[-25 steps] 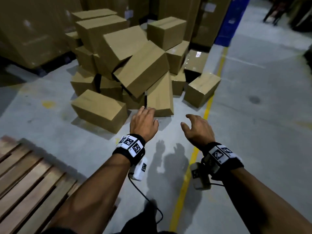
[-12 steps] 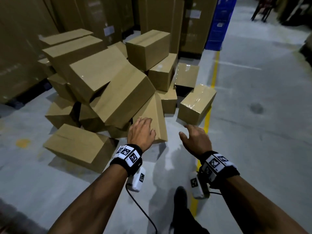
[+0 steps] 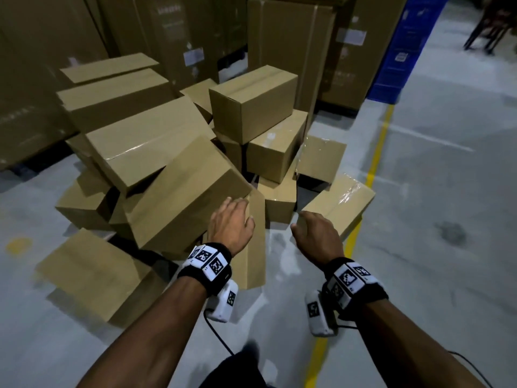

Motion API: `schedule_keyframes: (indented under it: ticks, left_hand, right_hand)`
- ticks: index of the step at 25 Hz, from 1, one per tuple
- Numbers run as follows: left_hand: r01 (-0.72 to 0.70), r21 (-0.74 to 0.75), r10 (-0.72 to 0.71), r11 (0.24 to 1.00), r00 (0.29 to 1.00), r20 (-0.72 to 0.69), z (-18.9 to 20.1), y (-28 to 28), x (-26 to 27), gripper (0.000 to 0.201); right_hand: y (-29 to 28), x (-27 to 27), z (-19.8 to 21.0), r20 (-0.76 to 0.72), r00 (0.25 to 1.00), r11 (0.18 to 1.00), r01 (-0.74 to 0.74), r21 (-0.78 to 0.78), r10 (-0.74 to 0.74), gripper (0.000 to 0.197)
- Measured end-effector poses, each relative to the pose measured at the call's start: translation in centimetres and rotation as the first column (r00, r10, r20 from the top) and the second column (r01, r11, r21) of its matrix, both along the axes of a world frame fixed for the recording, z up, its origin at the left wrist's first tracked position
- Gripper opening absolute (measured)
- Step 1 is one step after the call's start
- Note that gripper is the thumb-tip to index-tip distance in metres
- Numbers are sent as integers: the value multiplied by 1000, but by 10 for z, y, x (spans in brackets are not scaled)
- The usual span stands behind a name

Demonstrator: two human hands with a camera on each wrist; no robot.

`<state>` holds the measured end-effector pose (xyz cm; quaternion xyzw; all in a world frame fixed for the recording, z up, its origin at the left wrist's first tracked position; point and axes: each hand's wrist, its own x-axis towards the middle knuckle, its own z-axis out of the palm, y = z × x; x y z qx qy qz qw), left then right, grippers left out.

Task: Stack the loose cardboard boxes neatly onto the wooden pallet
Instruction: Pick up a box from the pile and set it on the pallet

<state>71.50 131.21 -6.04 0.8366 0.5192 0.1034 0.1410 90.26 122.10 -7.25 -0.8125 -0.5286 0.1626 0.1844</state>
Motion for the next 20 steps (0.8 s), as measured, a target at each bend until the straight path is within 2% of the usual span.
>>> schedule_keyframes:
  ticks: [8, 14, 20]
  left_hand:
    - [33, -53, -34, 998, 999, -24, -37, 165, 120, 49]
    - [129, -49, -133, 991, 985, -111, -25, 281, 207, 52]
    - [66, -67, -77, 996, 981, -179, -33, 371, 266, 53]
  right_hand:
    - [159, 116, -22, 61, 998, 997, 10, -73, -5, 49]
    - [262, 191, -4, 87, 996, 995, 24, -99, -16, 43]
    - [357, 267, -14, 65, 997, 988, -28, -154, 38, 47]
